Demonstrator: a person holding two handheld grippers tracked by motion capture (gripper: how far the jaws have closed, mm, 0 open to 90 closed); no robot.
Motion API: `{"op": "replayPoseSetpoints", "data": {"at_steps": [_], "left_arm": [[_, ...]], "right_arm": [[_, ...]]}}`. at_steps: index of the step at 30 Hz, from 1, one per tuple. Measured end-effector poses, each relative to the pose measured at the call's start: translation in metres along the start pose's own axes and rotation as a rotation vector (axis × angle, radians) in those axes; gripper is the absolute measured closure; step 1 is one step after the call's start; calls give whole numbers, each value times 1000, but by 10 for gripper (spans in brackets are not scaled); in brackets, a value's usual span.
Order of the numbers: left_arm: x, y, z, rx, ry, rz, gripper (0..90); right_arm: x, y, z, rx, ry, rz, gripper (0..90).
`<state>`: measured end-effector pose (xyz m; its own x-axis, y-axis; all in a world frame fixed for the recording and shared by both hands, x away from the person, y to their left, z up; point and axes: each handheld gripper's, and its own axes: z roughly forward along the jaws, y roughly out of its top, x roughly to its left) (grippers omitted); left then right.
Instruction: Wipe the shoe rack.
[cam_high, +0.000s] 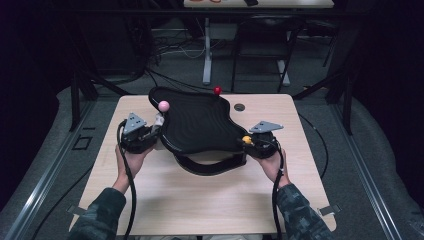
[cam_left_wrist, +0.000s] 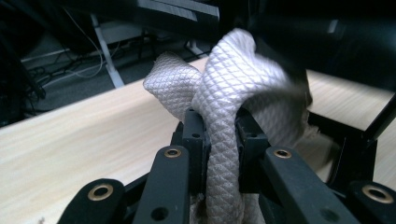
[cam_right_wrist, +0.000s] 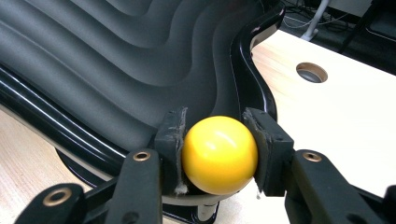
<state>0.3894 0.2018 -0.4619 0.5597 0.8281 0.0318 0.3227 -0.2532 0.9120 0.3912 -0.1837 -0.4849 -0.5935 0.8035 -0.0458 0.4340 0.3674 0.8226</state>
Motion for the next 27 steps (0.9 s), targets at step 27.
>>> {"op": "replayPoseSetpoints", "data": {"at_steps": [27], "left_arm": [[-19,-83,56,246,-30,-19,773]], "right_arm": [[0,0,0,4,6,-3,598]]}}
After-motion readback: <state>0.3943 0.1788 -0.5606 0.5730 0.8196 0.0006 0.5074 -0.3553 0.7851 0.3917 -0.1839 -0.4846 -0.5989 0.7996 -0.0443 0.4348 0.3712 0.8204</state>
